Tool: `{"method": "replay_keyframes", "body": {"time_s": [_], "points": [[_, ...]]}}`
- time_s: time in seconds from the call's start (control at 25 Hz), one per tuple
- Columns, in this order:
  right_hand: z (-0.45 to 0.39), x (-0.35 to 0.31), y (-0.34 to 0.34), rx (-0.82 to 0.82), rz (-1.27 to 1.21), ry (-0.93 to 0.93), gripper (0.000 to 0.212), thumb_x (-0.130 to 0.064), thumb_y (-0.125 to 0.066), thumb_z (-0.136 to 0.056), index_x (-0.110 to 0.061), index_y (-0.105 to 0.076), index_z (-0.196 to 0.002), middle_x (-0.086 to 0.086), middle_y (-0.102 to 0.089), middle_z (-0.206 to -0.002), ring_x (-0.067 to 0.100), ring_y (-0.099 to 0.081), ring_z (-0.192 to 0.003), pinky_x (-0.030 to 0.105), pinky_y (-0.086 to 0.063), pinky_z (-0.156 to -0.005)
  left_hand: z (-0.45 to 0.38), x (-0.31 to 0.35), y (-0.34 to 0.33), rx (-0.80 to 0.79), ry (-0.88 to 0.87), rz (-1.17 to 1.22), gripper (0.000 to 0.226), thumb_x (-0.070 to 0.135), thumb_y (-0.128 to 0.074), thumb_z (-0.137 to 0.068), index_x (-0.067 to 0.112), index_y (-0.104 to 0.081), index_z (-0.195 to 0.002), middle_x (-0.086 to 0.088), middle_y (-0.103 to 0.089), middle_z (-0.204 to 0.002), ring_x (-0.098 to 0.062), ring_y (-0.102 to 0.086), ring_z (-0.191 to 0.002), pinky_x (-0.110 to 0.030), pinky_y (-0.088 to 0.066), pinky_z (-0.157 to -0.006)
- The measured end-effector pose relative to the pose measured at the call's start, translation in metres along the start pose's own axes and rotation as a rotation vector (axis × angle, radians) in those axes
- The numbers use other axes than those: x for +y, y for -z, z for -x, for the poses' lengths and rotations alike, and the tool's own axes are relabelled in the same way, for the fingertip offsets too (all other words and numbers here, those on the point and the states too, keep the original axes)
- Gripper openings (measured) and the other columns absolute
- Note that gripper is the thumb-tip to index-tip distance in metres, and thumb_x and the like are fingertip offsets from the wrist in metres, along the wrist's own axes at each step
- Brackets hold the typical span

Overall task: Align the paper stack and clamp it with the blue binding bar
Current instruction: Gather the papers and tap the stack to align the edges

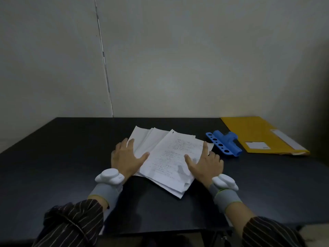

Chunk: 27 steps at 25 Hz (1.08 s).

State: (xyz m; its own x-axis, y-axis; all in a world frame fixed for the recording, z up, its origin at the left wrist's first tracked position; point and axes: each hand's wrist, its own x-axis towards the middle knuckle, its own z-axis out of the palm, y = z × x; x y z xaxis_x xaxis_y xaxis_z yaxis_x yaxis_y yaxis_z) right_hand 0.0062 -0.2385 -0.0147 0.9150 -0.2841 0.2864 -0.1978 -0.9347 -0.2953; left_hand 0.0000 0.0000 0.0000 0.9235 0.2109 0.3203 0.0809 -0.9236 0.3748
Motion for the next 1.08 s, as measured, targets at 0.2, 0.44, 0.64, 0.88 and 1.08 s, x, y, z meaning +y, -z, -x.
{"method": "replay_keyframes", "body": {"time_s": [0.2,0.44,0.64,0.88,1.08], "points": [[-0.008,-0.002,-0.011,-0.04,0.035,-0.029,0.092,-0.07,-0.034,-0.082,-0.016,-0.007,-0.151,0.016,-0.057,-0.127,0.033,-0.048,-0.115,0.042,-0.033,-0.093,-0.015,-0.011,-0.008,-0.075,0.127,0.02,0.08,0.061,-0.057,-0.077,0.013,-0.038,-0.137,-0.012,-0.043,-0.141,-0.033,-0.041,-0.126,-0.045,-0.039,-0.099],[-0.02,-0.008,-0.018,-0.055,0.016,-0.012,0.092,-0.068,-0.037,-0.082,-0.015,-0.006,-0.151,0.017,-0.053,-0.133,0.034,-0.047,-0.117,0.042,-0.034,-0.095,-0.035,-0.022,-0.018,-0.163,0.174,0.098,0.076,0.057,-0.061,-0.076,0.007,-0.043,-0.13,-0.016,-0.049,-0.131,-0.034,-0.044,-0.121,-0.045,-0.041,-0.098],[-0.033,-0.015,-0.024,-0.079,-0.036,0.034,0.092,-0.064,-0.042,-0.084,-0.014,-0.004,-0.151,0.016,-0.05,-0.137,0.034,-0.045,-0.12,0.043,-0.034,-0.097,-0.056,-0.021,-0.023,-0.173,0.22,0.271,0.074,0.044,-0.068,-0.077,0.002,-0.04,-0.131,-0.019,-0.048,-0.131,-0.034,-0.046,-0.122,-0.046,-0.042,-0.099],[-0.043,-0.029,-0.031,-0.13,-0.153,0.128,0.089,-0.053,-0.049,-0.087,-0.013,-0.003,-0.151,0.017,-0.043,-0.143,0.035,-0.042,-0.123,0.043,-0.034,-0.101,-0.071,-0.018,-0.025,-0.23,0.29,0.435,0.068,0.03,-0.07,-0.08,0.003,-0.038,-0.133,-0.017,-0.049,-0.134,-0.034,-0.052,-0.121,-0.04,-0.046,-0.094],[-0.053,-0.038,-0.04,-0.182,-0.245,0.184,0.088,-0.045,-0.053,-0.088,-0.011,-0.003,-0.151,0.017,-0.04,-0.145,0.035,-0.039,-0.126,0.042,-0.031,-0.104,-0.081,-0.024,-0.027,-0.236,0.298,0.496,0.052,0.026,-0.072,-0.078,0.004,-0.051,-0.12,-0.014,-0.058,-0.123,-0.025,-0.058,-0.103,-0.03,-0.043,-0.077]]}}
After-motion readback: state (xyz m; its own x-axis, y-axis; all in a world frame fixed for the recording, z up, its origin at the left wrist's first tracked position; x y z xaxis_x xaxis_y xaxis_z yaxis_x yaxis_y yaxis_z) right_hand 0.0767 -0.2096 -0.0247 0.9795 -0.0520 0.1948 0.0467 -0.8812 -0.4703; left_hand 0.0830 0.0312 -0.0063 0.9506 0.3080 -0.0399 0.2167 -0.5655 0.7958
